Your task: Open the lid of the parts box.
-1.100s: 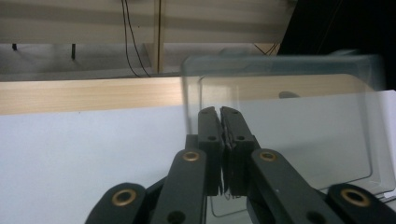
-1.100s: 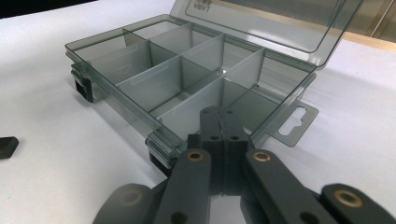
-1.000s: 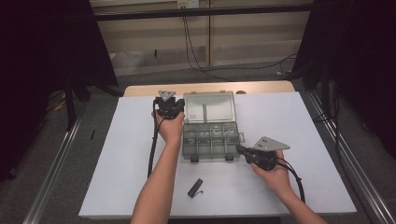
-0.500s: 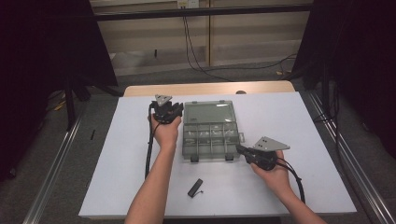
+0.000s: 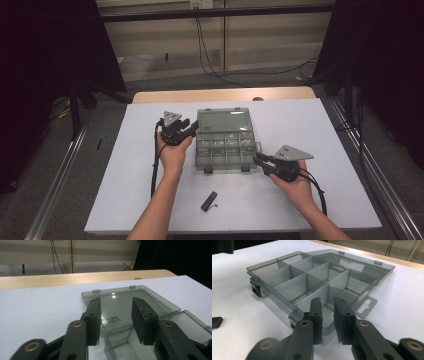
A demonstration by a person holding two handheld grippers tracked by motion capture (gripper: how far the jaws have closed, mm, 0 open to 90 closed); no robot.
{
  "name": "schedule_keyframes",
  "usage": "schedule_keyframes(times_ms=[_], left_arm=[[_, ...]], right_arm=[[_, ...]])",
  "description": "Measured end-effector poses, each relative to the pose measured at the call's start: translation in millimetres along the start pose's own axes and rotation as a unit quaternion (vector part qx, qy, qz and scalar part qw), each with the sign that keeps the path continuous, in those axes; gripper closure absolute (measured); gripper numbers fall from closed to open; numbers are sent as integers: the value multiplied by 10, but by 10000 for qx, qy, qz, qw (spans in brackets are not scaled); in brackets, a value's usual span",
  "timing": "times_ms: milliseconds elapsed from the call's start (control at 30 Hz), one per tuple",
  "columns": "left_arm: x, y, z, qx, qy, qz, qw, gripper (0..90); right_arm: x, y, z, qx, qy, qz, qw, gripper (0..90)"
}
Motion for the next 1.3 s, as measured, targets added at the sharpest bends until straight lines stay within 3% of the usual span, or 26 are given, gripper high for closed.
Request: schedule_keyframes(times_ms=[500,700,867,1300], left_arm=[[-124,-136,-355,139,-582,-18,9982,380],[-123,-218,-462,266,-610,-12,9978,285],[-136,-262,-548,360,-683,83,9970,239],[-172,-363,-675,510,-898,216,9944,168]], right_arm=[[-94,34,-221,-237,84,287,9993,514],[-115,40,-288,-257,136,382,9988,345],[-115,43,-325,-307,72,425,9986,265],[-132,-3,-450,-341,14,413,9986,164]])
Point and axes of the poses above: each handheld gripper's, and its own axes: z roughly forward along the jaws, y roughly out of its top, x roughly to its left, the point moved 1 cm from there along z, roughly forward along the jaws, and after that the axes turned 7 degrees about -x, right-handed, at the moved point
